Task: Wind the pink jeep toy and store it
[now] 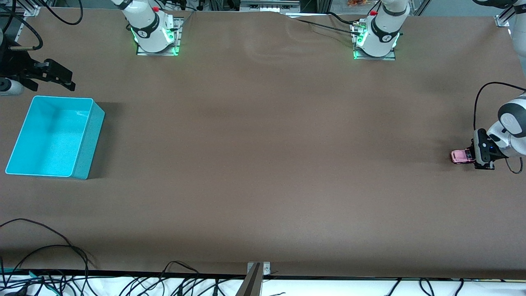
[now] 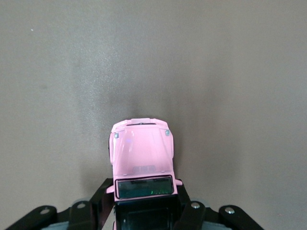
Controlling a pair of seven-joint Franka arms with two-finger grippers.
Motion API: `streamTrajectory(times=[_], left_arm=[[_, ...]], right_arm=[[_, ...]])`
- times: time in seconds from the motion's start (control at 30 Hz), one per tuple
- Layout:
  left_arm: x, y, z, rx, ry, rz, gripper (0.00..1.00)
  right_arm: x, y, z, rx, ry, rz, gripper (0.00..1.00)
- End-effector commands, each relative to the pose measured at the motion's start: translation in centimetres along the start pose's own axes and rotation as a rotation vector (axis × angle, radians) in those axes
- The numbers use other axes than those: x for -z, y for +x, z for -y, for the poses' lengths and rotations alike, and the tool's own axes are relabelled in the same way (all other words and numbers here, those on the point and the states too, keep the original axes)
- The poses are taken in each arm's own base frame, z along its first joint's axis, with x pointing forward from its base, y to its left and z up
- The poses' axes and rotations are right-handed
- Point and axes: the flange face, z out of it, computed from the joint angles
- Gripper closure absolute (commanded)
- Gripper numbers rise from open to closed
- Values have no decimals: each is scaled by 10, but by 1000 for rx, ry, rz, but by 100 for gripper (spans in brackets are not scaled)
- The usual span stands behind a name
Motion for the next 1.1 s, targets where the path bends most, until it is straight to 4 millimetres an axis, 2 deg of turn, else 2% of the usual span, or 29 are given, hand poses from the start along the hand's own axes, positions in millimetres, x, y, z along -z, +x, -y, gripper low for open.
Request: streamTrajectory(times=[0.0, 0.03, 0.2, 0.4, 0.77, 0.9, 1.07], left_arm=[[-24, -11, 0, -18, -17, -7, 10], [-19, -12, 4, -20, -10, -4, 0], [3, -7, 19, -34, -9, -6, 0], [30, -1, 24, -4, -35, -21, 0], [108, 10, 23, 201, -39, -14, 0], [140, 13, 33, 300, -41, -22, 0], [170, 39, 51, 361, -33, -15, 0]], right_arm=[[6, 2, 1, -10, 8, -5, 0], [6, 2, 1, -10, 8, -6, 0], [6, 2, 1, -9, 8, -6, 0], [6, 2, 1, -10, 8, -6, 0], [6, 2, 1, -10, 8, -6, 0], [6, 2, 1, -10, 8, -6, 0], [6, 2, 1, -10, 8, -6, 0]])
